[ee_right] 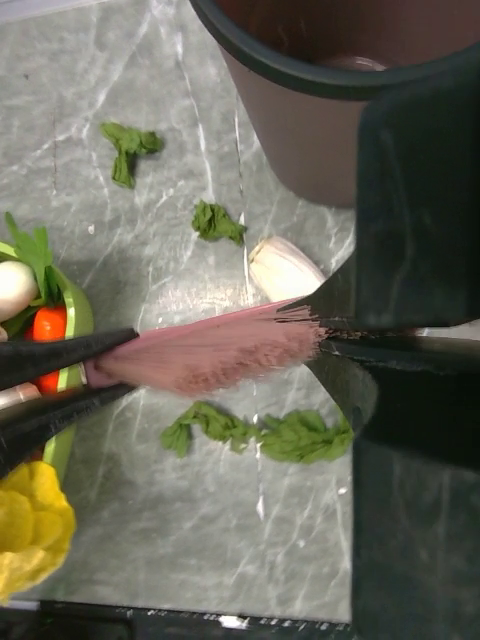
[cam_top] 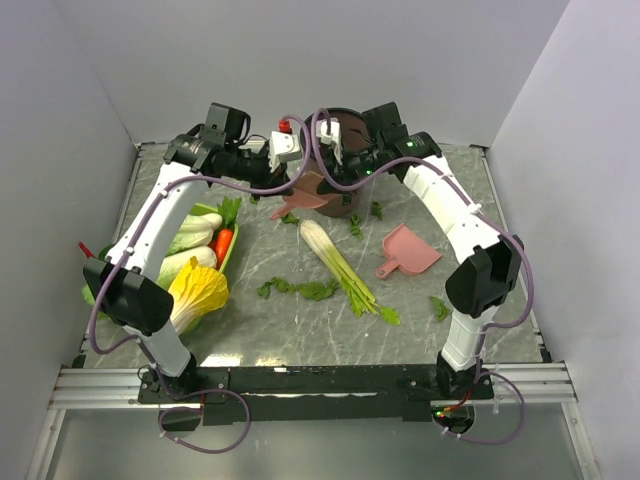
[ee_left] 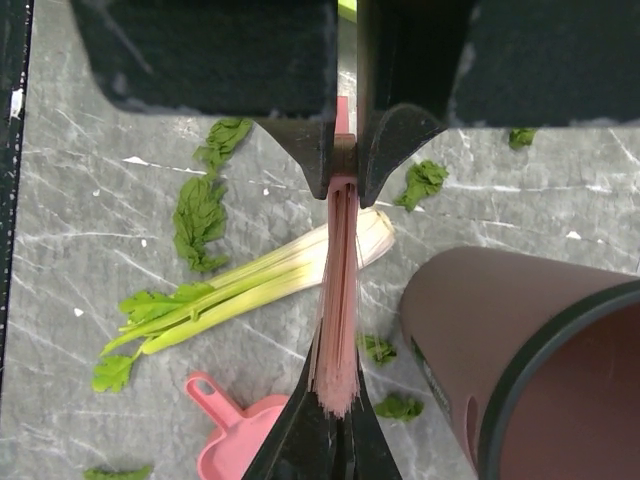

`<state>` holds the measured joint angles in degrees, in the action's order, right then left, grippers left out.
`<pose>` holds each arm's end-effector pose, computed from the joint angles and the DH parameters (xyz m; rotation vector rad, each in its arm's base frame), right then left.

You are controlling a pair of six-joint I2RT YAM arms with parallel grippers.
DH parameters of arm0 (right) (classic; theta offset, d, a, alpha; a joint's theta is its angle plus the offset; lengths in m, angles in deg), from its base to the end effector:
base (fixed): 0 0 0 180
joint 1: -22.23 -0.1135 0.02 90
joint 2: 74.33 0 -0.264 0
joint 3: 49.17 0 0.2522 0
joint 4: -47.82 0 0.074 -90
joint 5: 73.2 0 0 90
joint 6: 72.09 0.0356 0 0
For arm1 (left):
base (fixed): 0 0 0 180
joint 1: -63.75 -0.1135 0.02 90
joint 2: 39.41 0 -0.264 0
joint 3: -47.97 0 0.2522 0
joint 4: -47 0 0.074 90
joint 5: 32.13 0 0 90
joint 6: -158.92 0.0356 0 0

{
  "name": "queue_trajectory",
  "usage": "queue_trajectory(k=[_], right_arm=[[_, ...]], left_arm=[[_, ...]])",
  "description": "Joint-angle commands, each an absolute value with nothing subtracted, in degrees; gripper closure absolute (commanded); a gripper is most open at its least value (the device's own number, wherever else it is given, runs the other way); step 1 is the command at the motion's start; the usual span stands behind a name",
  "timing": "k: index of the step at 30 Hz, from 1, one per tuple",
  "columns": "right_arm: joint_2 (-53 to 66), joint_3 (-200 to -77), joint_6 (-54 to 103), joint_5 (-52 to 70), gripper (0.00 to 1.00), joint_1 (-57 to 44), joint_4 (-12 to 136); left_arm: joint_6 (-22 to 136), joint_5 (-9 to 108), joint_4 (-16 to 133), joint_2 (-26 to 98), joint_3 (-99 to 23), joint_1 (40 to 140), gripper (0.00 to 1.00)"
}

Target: Sweep away the paper scraps from the table

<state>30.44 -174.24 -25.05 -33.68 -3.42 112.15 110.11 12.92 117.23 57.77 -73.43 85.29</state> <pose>0.3427 0.1950 0.3891 -1.5293 1.4970 0.8441 0.3181 -0.1526 0.4075 1.4364 1.6611 -0.7336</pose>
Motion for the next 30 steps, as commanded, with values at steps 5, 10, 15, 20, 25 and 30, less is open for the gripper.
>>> queue_trajectory(k=[5, 10, 15, 20, 25, 30], right_arm=[[31.0, -179.8, -16.1, -41.3, 1.0, 1.1, 111.3], [30.3, -182.6, -3.1, -50.2, 1.0, 7.2, 111.7], [27.8, -171.3, 25.9, -63.5, 1.0, 12.9, 92.2], [25.2, -157.4, 56.6, -64.2, 1.0, 14.9, 51.8], [27.4, -160.5, 57.8, -64.2, 1.0, 14.3, 51.4], [28.8, -163.7, 58.1, -64.4, 1.0, 13.4, 51.7]], left_arm=[[97.4, 6.7, 105.5, 55.6, -73.6, 82.5, 0.51], [65.7, -10.0, 82.5, 57.8, -70.3, 71.5, 0.18], [47.6, -15.2, 64.8, 57.8, -63.2, 70.5, 0.17], [38.9, -17.9, 56.5, 59.7, -62.0, 71.2, 0.17], [42.5, -16.1, 60.6, 61.0, -63.8, 72.3, 0.16], [47.9, -14.6, 68.3, 62.7, -65.3, 73.5, 0.19]])
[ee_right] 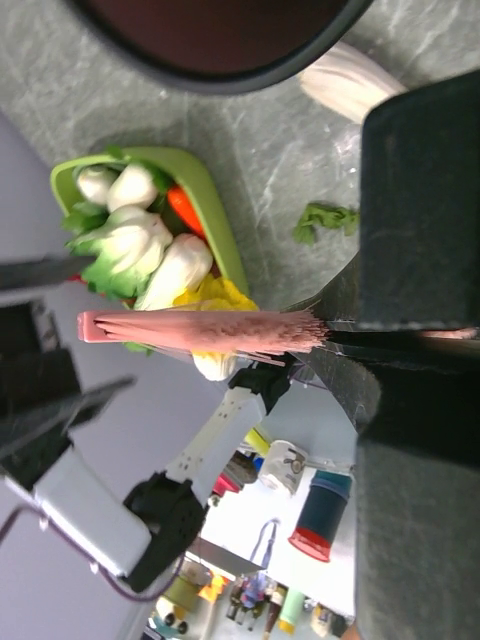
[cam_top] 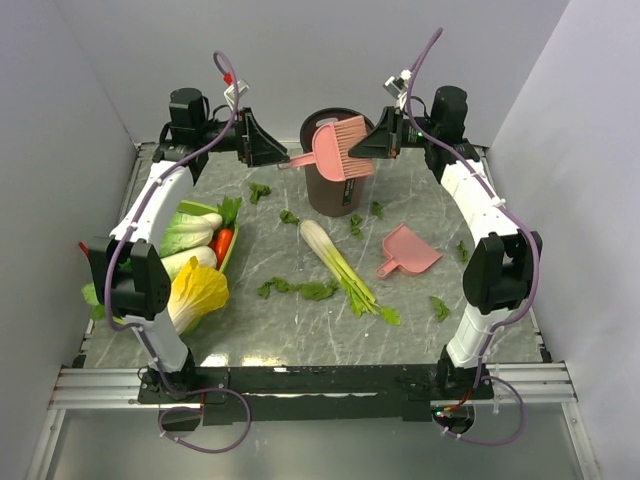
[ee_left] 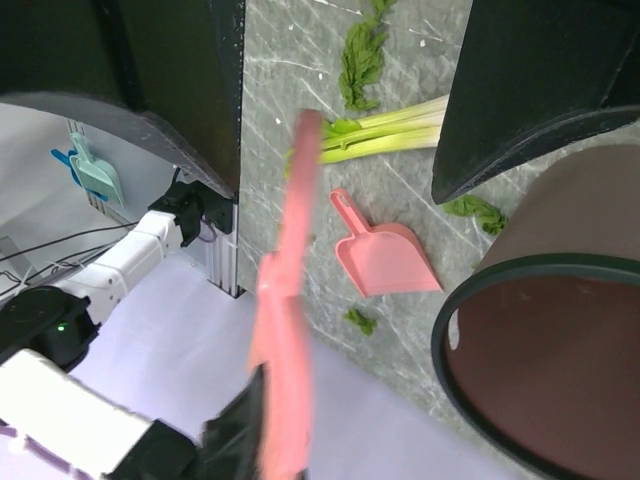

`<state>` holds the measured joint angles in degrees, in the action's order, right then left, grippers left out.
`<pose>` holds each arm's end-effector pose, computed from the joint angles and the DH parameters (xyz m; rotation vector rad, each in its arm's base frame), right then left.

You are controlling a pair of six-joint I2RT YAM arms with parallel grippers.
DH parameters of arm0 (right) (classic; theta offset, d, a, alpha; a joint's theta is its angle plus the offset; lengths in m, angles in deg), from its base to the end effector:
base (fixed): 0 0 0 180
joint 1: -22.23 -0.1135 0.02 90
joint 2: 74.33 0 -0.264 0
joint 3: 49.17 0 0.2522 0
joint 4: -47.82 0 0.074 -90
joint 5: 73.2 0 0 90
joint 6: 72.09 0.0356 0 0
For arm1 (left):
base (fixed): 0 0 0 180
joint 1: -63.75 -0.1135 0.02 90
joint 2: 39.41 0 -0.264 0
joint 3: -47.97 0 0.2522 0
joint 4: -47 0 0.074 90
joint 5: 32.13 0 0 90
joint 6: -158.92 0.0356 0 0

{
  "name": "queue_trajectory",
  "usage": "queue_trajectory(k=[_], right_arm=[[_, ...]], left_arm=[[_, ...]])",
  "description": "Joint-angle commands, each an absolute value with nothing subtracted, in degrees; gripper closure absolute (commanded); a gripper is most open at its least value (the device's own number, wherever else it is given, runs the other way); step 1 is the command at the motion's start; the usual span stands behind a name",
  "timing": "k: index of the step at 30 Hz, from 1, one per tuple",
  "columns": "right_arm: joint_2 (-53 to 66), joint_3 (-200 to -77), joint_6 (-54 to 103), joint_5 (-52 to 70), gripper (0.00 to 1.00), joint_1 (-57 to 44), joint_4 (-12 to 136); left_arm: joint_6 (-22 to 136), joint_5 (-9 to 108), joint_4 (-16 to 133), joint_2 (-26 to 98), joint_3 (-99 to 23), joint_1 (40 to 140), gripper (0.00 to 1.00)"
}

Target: Sweep away the paper scraps from the table

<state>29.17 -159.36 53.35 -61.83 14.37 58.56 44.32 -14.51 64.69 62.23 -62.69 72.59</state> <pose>0.4043 0.0910 0.3939 -0.7481 1.7162 1.6445 0.3961 -0.0959 0.3988 0.7608 1.6873 -1.4853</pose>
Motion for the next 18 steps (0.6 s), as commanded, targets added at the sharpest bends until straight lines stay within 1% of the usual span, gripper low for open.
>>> queue_trajectory(k=[1, 4, 5, 7, 8, 10, 11, 13, 14, 15, 16, 17, 18], right_arm=[[28.9, -163.9, 58.1, -64.6, 1.0, 13.1, 51.8], [29.1, -164.2, 57.8, -64.2, 1.0, 12.7, 52.4], [29.2, -163.9, 57.7, -63.9, 1.0, 12.6, 52.4], [29.5, -163.6, 57.5, -63.6, 1.0, 12.6, 52.5], [29.8, -163.4, 56.7, -63.1, 1.0, 12.6, 53.1], [30.2, -163.5, 56.1, -62.4, 1.0, 12.6, 54.5], [30.3, -163.8, 55.3, -62.2, 1.0, 12.6, 54.9], [30.9, -164.2, 54.5, -61.6, 0.98, 12.6, 55.6], [31.2, -165.1, 52.5, -61.3, 0.85, 12.6, 57.8], [31.2, -165.7, 50.4, -60.0, 0.77, 12.7, 60.2], [31.3, -166.5, 48.0, -59.1, 0.71, 12.7, 63.1], [31.2, -168.6, 41.8, -57.9, 0.57, 12.7, 70.0], [31.1, -169.8, 38.2, -56.5, 0.51, 12.9, 73.5]], left_arm=[[48.7, -14.4, 68.2, 62.5, -64.9, 73.7, 0.19], [47.5, -14.9, 66.5, 62.4, -63.9, 74.1, 0.28], [47.2, -15.2, 66.5, 62.6, -63.9, 74.2, 0.38], [46.8, -16.2, 66.5, 63.1, -64.4, 74.4, 0.48], [46.6, -16.6, 66.4, 63.0, -64.5, 74.5, 0.58], [46.4, -17.6, 66.4, 63.2, -64.7, 74.5, 0.69], [46.7, -17.9, 67.0, 63.3, -65.2, 74.5, 0.8], [47.7, -18.3, 68.2, 63.6, -65.7, 74.5, 0.9], [48.3, -18.2, 69.3, 63.6, -66.0, 74.5, 0.96], [49.1, -18.1, 70.2, 63.5, -66.2, 74.5, 0.99], [51.3, -17.5, 71.4, 63.3, -66.3, 74.5, 0.99], [52.8, -17.3, 72.7, 63.2, -67.1, 74.5, 0.99], [54.7, -17.0, 77.1, 63.2, -67.8, 74.5, 0.99]])
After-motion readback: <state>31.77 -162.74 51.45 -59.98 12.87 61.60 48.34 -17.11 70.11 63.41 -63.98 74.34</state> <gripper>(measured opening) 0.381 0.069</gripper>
